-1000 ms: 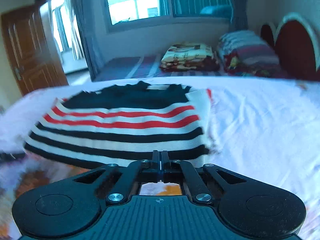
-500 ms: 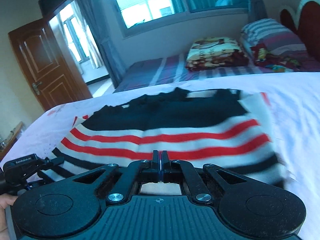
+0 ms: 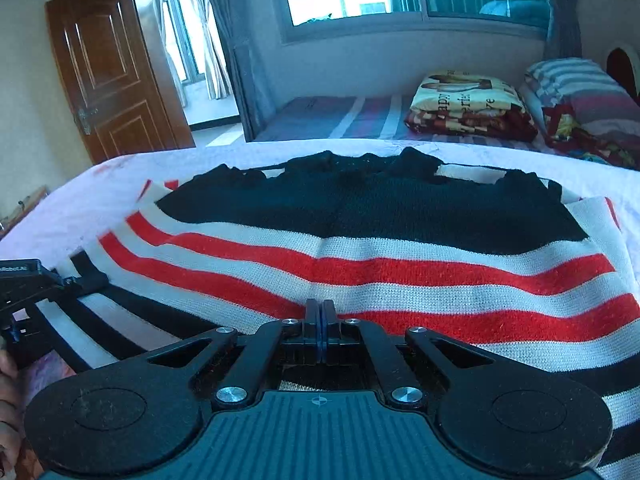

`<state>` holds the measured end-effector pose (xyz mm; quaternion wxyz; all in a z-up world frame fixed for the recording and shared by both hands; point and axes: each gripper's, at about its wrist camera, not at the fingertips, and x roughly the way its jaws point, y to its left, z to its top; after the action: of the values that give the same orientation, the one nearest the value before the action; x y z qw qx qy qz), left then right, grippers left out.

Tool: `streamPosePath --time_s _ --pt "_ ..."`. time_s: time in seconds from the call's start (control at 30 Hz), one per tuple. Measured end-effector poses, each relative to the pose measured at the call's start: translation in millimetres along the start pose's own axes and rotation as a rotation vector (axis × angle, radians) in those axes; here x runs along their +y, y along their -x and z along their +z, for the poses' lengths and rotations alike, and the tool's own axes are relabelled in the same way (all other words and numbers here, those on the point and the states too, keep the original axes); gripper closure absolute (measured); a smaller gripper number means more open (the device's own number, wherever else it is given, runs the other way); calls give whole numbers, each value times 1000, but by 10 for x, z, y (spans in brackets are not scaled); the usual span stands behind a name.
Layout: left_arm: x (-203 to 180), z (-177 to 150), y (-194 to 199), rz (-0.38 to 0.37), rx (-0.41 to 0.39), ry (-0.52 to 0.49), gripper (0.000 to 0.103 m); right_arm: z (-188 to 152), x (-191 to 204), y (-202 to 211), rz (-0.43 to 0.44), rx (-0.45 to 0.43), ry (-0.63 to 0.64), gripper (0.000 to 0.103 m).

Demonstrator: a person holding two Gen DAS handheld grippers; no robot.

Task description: Fold small clothes

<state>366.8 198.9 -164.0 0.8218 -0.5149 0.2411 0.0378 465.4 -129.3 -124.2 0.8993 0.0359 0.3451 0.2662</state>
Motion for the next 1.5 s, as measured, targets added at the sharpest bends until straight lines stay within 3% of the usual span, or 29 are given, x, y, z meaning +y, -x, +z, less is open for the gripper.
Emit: streamPosePath --time_s 0.07,0.13,0.3,0.4,0.47,0.57,0.67,0.7,0.73,0.77,0.8,0.83,0.9,1.03,1.1,1.23,1.33,1.43,1.5 --pt "-34 32 16 -9 7 21 90 -17 -38 -9 6 -9 -9 103" --pt "-182 62 100 -65 -10 -6 90 -12 -75 -20 15 -12 -25 103" --pt "-1163 -47 118 -147 13 -285 90 41 -217 93 49 -15 -137 103" --pt "-1799 -357 -55 -155 70 -466 89 43 -550 474 46 -118 -304 103" --pt "-2127 -665 -279 -116 123 -602 89 1 -870 780 16 -171 -407 103" --pt "-2419 -1336 -744 10 230 -815 84 -114 -1385 1215 -26 -216 -547 103" --pt "-2381 -1933 -1254 77 408 -896 73 -217 -1777 1537 -26 -229 -625 103" --pt "-2371 -2102 -1296 68 398 -949 59 -241 -1861 1619 -29 -229 -638 103" --pt "-2389 -2207 -1249 29 370 -1001 30 -260 -1935 1690 -35 -225 -654 89" --pt "-2424 -2223 -1195 -1 399 -1003 24 -277 -1991 1762 -38 -229 -668 54" --pt "-2430 -2187 -1089 -40 410 -979 28 -296 -2023 1841 -37 -255 -679 39" --pt "-2444 -2094 -950 -94 396 -936 27 -308 -2035 1924 -21 -284 -680 35" --pt "-2423 -1864 -654 -146 317 -886 26 -280 -2017 1965 35 -280 -698 35" --pt "-2144 -1200 -458 -50 175 -795 28 -151 -1810 1772 165 -211 -687 35" --pt "-1940 -922 -519 48 173 -744 28 -114 -1738 1598 210 -158 -709 35" --pt "-1584 -673 -553 81 206 -678 30 -118 -1674 1220 295 -51 -793 35" --pt "-1471 -709 -623 83 224 -689 30 -108 -1628 1005 265 11 -784 35" --pt "-1440 -821 -788 102 256 -689 28 -84 -1570 894 268 17 -753 35" --pt "-1452 -853 -853 145 272 -721 26 -16 -1503 843 242 15 -694 43"
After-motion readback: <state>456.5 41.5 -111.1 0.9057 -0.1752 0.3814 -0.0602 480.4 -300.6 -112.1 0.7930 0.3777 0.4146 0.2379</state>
